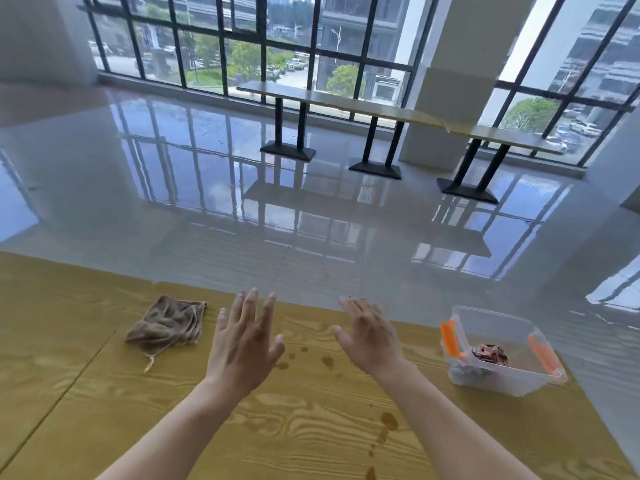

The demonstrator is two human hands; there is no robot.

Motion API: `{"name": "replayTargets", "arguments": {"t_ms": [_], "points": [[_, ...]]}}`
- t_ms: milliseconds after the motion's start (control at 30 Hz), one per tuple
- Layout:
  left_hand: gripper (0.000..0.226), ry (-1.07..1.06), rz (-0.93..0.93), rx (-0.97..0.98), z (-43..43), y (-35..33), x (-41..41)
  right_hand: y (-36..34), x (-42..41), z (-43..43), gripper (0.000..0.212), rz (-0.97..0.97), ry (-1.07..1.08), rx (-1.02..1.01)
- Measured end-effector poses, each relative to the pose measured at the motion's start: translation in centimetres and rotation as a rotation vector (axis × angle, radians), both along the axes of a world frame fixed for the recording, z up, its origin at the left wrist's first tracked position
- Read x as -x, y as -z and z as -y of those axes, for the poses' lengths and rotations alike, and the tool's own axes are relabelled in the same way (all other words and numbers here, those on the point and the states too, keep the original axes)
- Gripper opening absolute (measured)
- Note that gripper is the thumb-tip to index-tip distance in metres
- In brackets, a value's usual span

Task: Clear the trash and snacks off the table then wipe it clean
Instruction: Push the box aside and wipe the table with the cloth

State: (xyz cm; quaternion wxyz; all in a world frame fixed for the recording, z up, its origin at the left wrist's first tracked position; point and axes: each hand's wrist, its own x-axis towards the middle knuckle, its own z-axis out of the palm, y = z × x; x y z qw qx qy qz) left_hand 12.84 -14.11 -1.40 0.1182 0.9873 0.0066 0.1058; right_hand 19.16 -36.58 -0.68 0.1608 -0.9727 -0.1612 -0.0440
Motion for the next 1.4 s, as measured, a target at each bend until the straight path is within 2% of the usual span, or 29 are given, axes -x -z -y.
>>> {"name": "replayTargets", "arguments": {"t_ms": [200,433,500,633,833,933,1033,1100,1133,1200,1267,1333,1400], "points": [[0.072,-0.128,-0.029,0.037,-9.3,2.8,4.1,2.5,0.8,-10.7,0.057,-0.06,-0.126,-0.012],[0.066,-0.276,-0.183,0.03,-18.2,8.8,9.8,6.9,1.8,-21.2,0.056,-0.208,-0.278,0.03],[0.064,-0.285,-0.216,0.004,-19.8,10.6,10.9,8.4,1.7,-23.8,0.055,-0.254,-0.31,0.043],[0.084,-0.244,-0.27,-0.031,-21.8,14.5,11.3,11.0,0.3,-28.7,0.057,-0.342,-0.337,0.066],[0.075,-0.231,-0.361,-0.03,-22.9,20.3,11.5,14.5,-3.5,-35.3,0.07,-0.423,-0.313,0.002],[0.075,-0.216,-0.343,-0.003,-23.4,21.9,11.6,16.0,-4.9,-37.8,0.075,-0.473,-0.304,0.076],[0.074,-0.206,-0.273,-0.006,-23.6,23.2,11.4,17.3,-5.6,-39.3,0.082,-0.424,-0.3,0.286],[0.074,-0.195,-0.243,-0.003,-23.6,23.6,11.3,17.7,-5.6,-40.1,0.075,-0.329,-0.306,0.413],[0.078,-0.193,-0.24,0.004,-23.6,23.7,11.3,17.7,-5.6,-40.4,0.064,-0.273,-0.302,0.429],[0.081,-0.191,-0.241,0.014,-23.6,23.9,11.4,17.5,-5.3,-40.8,0.034,-0.144,-0.305,0.399],[0.08,-0.186,-0.246,0.023,-23.5,23.8,11.4,17.3,-4.8,-40.5,0.023,-0.031,-0.339,0.372],[0.078,-0.183,-0.258,0.03,-23.5,23.8,11.5,17.0,-3.9,-39.4,0.022,-0.05,-0.349,0.303],[0.074,-0.186,-0.256,0.022,-23.5,23.6,11.5,16.5,-3.0,-38.0,0.02,-0.162,-0.332,0.199]]}}
